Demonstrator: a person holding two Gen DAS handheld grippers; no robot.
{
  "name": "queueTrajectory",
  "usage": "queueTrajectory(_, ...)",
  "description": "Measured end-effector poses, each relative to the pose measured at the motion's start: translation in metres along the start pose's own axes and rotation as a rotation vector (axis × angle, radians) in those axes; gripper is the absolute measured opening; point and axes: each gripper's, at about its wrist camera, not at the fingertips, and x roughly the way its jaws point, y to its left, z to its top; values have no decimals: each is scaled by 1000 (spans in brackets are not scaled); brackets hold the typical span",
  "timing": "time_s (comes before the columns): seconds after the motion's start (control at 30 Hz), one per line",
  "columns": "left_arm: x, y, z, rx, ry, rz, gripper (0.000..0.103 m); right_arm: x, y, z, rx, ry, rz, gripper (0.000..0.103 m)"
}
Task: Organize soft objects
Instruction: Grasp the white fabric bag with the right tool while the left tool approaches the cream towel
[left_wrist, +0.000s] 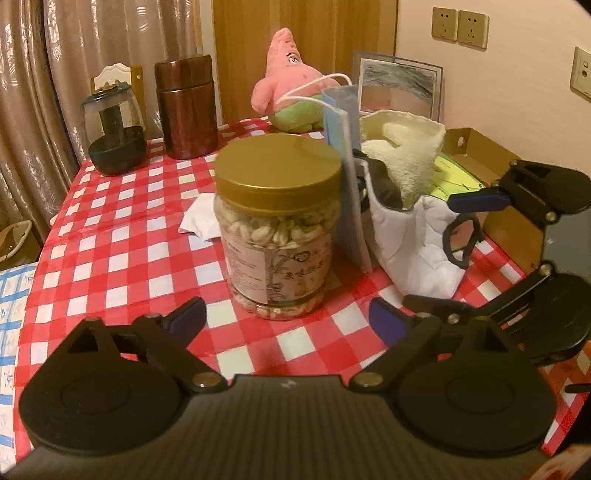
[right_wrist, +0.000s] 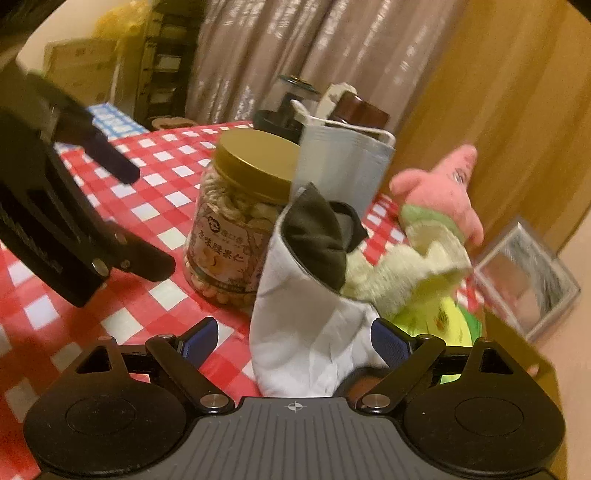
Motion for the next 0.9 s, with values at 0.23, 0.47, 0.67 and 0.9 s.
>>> queueTrajectory(0.23, 2, 15, 0, -36, -4, 4, 96, 24, 9, 0, -81, -12, -33, 89)
queueTrajectory(0.47, 4, 20, 2, -53, -20, 5, 96, 34, 14, -2, -130, -16, -57, 69)
queueTrajectory(0.67, 4, 21, 3, -74, -25, -9, 96, 36, 13, -2, -130, 4, -72, 24)
queueTrajectory(0.9, 4, 19, 3, -77, -26, -26, 96, 18, 1, -2, -30, 5, -72, 5)
